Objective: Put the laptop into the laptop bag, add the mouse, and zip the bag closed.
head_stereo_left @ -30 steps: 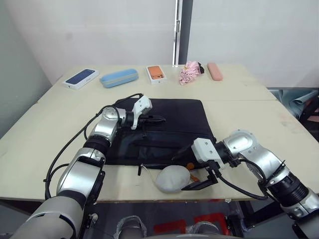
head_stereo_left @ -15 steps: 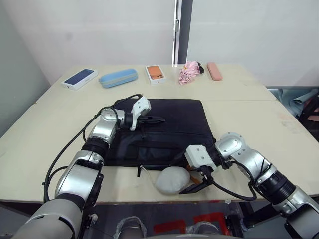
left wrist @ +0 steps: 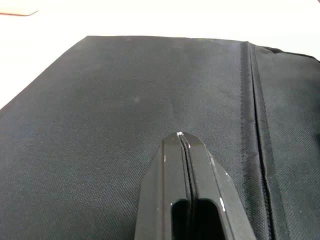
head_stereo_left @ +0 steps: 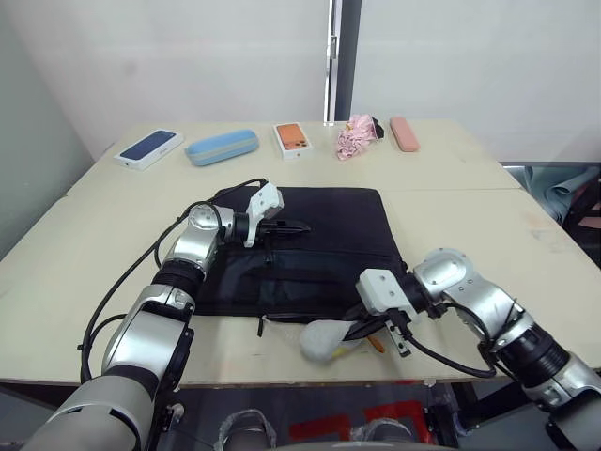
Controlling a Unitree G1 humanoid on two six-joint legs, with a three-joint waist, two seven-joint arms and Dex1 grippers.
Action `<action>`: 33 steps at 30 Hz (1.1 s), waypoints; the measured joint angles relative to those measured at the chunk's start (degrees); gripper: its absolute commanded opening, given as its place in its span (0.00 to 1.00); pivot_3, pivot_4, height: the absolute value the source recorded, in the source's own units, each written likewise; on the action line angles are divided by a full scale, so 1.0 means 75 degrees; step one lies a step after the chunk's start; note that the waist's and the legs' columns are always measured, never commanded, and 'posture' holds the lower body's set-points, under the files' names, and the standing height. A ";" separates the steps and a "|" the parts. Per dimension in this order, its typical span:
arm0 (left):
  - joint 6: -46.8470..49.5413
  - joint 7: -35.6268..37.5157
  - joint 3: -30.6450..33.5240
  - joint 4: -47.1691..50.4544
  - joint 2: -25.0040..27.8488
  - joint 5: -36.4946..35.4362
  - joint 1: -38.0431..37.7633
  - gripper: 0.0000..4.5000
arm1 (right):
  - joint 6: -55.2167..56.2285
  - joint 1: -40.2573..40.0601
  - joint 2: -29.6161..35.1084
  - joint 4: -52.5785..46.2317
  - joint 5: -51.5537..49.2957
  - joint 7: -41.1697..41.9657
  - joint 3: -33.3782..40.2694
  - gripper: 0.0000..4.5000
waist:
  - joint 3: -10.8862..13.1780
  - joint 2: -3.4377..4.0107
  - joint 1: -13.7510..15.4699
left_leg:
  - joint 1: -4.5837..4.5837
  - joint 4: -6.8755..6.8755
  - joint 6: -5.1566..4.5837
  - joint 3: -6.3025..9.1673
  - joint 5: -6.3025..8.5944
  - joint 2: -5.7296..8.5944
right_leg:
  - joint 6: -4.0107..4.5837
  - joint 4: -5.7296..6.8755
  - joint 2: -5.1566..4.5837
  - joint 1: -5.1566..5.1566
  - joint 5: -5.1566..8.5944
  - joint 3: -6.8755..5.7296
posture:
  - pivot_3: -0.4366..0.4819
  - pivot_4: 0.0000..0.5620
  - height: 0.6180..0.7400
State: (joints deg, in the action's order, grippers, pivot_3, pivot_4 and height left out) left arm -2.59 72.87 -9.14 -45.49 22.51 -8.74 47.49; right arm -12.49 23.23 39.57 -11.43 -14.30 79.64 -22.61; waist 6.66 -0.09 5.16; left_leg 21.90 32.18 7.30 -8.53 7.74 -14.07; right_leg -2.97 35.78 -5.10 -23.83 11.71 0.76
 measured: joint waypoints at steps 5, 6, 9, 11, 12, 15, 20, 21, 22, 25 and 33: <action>-0.0298 -0.0071 -0.0046 -0.0043 -0.0013 0.0016 -0.0092 0.00 | -0.0587 -0.0688 0.0848 -0.1091 -0.0353 -0.0139 0.0600 0.01 | -0.0031 0.0005 0.0018 | -0.0013 -0.0030 0.0002 -0.0006 0.0001 0.0000 | -0.0005 -0.0030 -0.0001 0.0011 0.0003 0.0009 | 0.48 0.27 1.00; -0.0345 -0.0077 -0.0046 -0.0044 -0.0013 0.0016 -0.0117 0.00 | -0.0671 -0.0900 0.1079 -0.1248 -0.0410 -0.0159 0.0735 0.01 | -0.0039 0.0011 0.0023 | -0.0017 -0.0035 0.0003 -0.0009 0.0002 0.0000 | -0.0008 -0.0038 -0.0001 0.0017 0.0004 0.0013 | 0.48 0.27 1.00; -0.0483 -0.0109 -0.0040 -0.0061 -0.0008 0.0016 -0.0183 0.00 | -0.0910 -0.1423 0.1612 -0.1554 -0.0553 -0.0238 0.1182 0.01 | -0.0058 0.0017 0.0013 | -0.0039 -0.0052 0.0006 -0.0030 0.0003 0.0002 | -0.0020 -0.0051 -0.0002 0.0022 0.0011 0.0034 | 0.48 0.27 1.00; -0.0527 -0.0145 -0.0032 -0.0058 -0.0023 0.0015 -0.0237 0.00 | -0.1158 -0.1692 0.2023 -0.1714 -0.0745 -0.0265 0.1536 0.01 | -0.0058 0.0013 0.0020 | -0.0070 -0.0069 0.0007 -0.0056 0.0004 0.0005 | -0.0060 -0.0055 -0.0004 0.0032 0.0033 0.0060 | 0.48 0.27 1.00; -0.0529 -0.0151 -0.0002 -0.0048 -0.0022 0.0015 -0.0271 0.00 | -0.1244 -0.1700 0.2173 -0.1711 -0.0789 -0.0263 0.1683 0.01 | -0.0059 0.0011 0.0017 | -0.0087 -0.0074 0.0007 -0.0071 0.0004 0.0005 | -0.0082 -0.0056 -0.0006 0.0037 0.0047 0.0072 | 0.48 0.27 1.00; -0.0546 -0.0200 0.0005 -0.0008 -0.0056 0.0015 -0.0352 0.00 | -0.1357 -0.1698 0.2493 -0.1668 -0.0902 -0.0248 0.2079 0.01 | -0.0069 0.0005 0.0020 | -0.0104 -0.0092 0.0010 -0.0093 0.0006 0.0006 | -0.0135 -0.0068 -0.0007 0.0041 0.0079 0.0085 | 0.48 0.27 1.00; -0.0784 -0.0412 0.0028 -0.0007 -0.0225 0.0015 -0.0400 0.00 | -0.1216 -0.1700 0.3109 -0.0788 -0.0904 -0.0011 0.2465 0.01 | -0.0067 0.0011 0.0073 | -0.0100 -0.0099 0.0010 -0.0104 0.0007 0.0020 | -0.0093 -0.0080 -0.0010 0.0037 0.0053 0.0085 | 0.48 0.27 1.00; -0.0795 -0.0413 0.0028 -0.0007 -0.0226 0.0015 -0.0403 0.00 | -0.1140 -0.1706 0.3271 -0.0552 -0.0861 0.0057 0.2583 0.01 | -0.0065 0.0007 0.0075 | -0.0099 -0.0099 0.0009 -0.0106 0.0007 0.0021 | -0.0089 -0.0084 -0.0011 0.0038 0.0051 0.0086 | 0.48 0.27 1.00; -0.0798 -0.0412 0.0029 -0.0007 -0.0224 0.0015 -0.0408 0.00 | -0.1100 -0.1709 0.3368 -0.0423 -0.0828 0.0093 0.2650 0.01 | -0.0065 0.0008 0.0073 | -0.0099 -0.0101 0.0009 -0.0110 0.0007 0.0022 | -0.0090 -0.0088 -0.0011 0.0038 0.0051 0.0087 | 0.48 0.27 1.00; -0.0812 -0.0417 0.0029 -0.0010 -0.0235 0.0015 -0.0410 0.00 | -0.0620 -0.1826 0.3645 0.0194 -0.0620 0.0266 0.2743 0.01 | -0.0064 0.0005 0.0078 | -0.0099 -0.0103 0.0009 -0.0112 0.0008 0.0022 | -0.0107 -0.0089 -0.0012 0.0037 0.0061 0.0086 | 0.48 0.27 1.00; -0.0862 -0.0395 0.0036 -0.0015 -0.0203 0.0015 -0.0437 0.00 | 0.0095 -0.1962 0.3941 0.1506 -0.0295 0.0484 0.2983 0.01 | -0.0064 0.0006 0.0059 | -0.0101 -0.0105 0.0005 -0.0133 0.0009 0.0027 | -0.0142 -0.0094 -0.0014 0.0031 0.0083 0.0088 | 0.48 0.27 1.00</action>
State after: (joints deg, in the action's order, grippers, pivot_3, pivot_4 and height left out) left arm -9.06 69.91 -8.87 -45.60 20.99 -8.63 44.21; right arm -11.78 8.51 69.13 -0.14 -16.51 83.27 -0.23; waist 6.18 -0.04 5.60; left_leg 21.15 31.39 7.33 -9.53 7.81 -13.87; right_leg -4.04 35.07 -5.21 -23.60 12.34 1.43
